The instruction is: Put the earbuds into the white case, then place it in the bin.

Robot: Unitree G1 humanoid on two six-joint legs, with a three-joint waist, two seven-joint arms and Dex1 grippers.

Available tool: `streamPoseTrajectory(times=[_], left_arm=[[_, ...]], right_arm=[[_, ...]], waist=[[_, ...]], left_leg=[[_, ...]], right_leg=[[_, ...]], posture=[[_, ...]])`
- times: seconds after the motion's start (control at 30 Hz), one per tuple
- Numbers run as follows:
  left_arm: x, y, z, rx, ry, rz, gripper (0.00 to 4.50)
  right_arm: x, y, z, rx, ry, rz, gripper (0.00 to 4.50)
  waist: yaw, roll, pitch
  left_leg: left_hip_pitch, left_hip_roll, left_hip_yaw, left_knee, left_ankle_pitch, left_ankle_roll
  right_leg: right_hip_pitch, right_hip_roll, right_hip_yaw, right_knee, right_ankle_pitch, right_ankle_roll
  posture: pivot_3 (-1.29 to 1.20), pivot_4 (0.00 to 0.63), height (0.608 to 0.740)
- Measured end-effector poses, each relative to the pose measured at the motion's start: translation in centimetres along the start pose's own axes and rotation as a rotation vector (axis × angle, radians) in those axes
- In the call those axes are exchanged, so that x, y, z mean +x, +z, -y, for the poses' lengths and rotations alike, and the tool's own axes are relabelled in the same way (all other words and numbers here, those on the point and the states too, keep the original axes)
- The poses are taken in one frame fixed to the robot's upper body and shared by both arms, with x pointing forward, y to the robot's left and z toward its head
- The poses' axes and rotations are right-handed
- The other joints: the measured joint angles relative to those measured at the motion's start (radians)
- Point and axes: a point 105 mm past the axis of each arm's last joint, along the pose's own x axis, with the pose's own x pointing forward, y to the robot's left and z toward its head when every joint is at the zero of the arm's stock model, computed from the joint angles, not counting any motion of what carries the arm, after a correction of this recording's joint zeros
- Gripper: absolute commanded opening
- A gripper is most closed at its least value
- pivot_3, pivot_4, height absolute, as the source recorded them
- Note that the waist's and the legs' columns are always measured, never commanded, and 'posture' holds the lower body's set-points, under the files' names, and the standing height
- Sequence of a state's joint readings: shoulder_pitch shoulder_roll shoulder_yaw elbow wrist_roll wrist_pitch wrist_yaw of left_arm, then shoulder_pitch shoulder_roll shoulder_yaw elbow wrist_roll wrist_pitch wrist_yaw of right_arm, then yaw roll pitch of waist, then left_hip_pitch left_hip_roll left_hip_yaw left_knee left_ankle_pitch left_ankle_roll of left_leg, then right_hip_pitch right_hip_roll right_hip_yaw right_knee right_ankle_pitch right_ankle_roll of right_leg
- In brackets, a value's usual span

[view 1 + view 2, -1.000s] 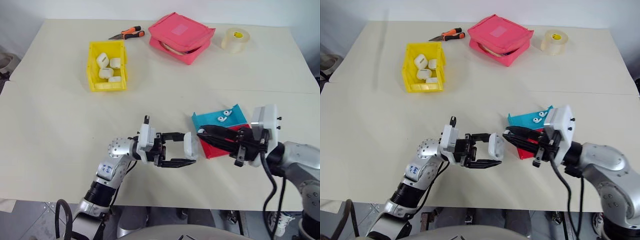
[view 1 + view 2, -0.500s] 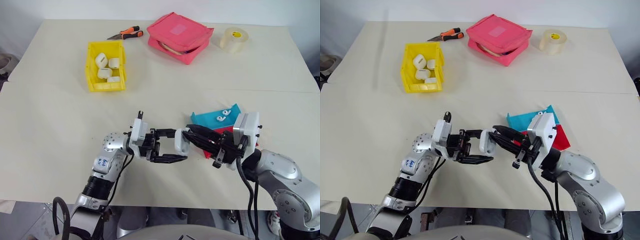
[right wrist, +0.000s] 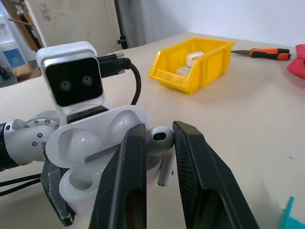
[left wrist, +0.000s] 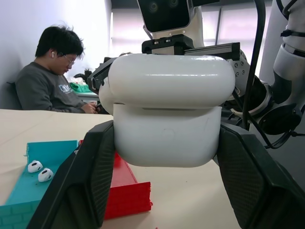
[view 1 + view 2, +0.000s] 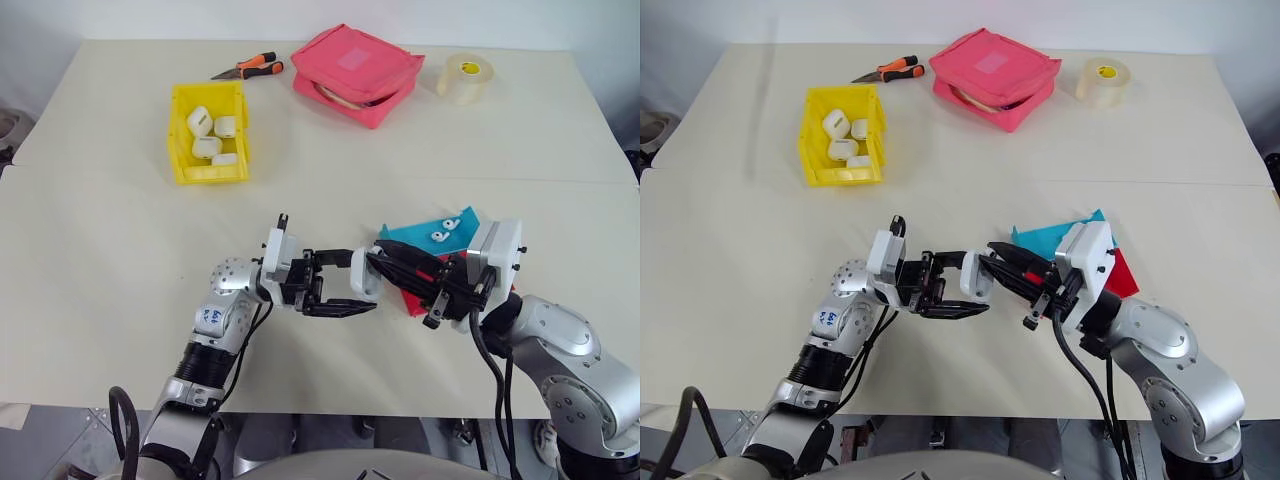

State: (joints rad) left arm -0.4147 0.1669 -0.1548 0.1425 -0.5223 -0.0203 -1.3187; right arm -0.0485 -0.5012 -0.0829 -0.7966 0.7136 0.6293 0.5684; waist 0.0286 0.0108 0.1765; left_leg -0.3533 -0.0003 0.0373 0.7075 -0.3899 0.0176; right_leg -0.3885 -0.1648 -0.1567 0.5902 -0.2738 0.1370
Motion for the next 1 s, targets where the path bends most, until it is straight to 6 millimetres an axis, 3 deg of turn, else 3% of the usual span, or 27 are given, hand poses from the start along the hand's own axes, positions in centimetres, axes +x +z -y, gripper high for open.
streamPoseTrajectory(times=[0.13, 0.27, 0.47, 0.77, 1.0], left_arm=[[0.0, -0.2, -0.2, 0.005, -0.003, 0.005, 2.79], [-0.1, -1.0, -0.3, -0.025, 0.007, -0.006, 2.79], [0.0, -1.1, -0.6, -0.018, 0.012, -0.001, 2.79], [0.0, -1.5, -0.9, -0.031, 0.015, -0.006, 2.79], [0.2, -1.1, -0.9, -0.019, 0.006, 0.014, 2.79]], right_arm=[[0.5, 0.9, 0.3, -0.033, -0.003, 0.023, 0.47], [1.0, 1.9, -1.3, -0.046, 0.074, 0.054, 0.47], [1.0, 2.5, -1.5, -0.048, 0.086, 0.048, 0.47], [0.2, 1.6, -1.7, -0.032, 0.078, 0.039, 0.47], [-0.1, 0.3, -0.1, -0.024, 0.050, 0.013, 0.47]], waist=[[-0.003, 0.000, 0.000], [-0.003, 0.000, 0.000], [-0.002, 0.000, 0.000], [-0.003, 0.000, 0.000], [-0.003, 0.000, 0.000]], left_leg=[[0.000, 0.000, 0.000, 0.000, 0.000, 0.000], [-0.001, 0.000, 0.000, -0.001, 0.000, 0.000], [-0.001, 0.000, 0.000, 0.000, 0.000, 0.000], [-0.001, 0.000, 0.000, -0.001, 0.000, 0.000], [-0.001, 0.000, 0.001, -0.001, 0.000, 0.000]], right_leg=[[0.000, 0.000, 0.000, 0.000, 0.000, 0.000], [-0.001, 0.000, 0.000, 0.000, 0.000, 0.000], [-0.001, 0.000, 0.000, 0.000, 0.000, 0.000], [-0.001, 0.000, 0.000, 0.000, 0.000, 0.000], [-0.002, 0.000, 0.000, 0.000, 0.000, 0.000]], posture=[[0.00, 0.150, 0.740], [0.00, 0.150, 0.740], [0.00, 0.150, 0.740], [0.00, 0.150, 0.740], [0.00, 0.150, 0.740]])
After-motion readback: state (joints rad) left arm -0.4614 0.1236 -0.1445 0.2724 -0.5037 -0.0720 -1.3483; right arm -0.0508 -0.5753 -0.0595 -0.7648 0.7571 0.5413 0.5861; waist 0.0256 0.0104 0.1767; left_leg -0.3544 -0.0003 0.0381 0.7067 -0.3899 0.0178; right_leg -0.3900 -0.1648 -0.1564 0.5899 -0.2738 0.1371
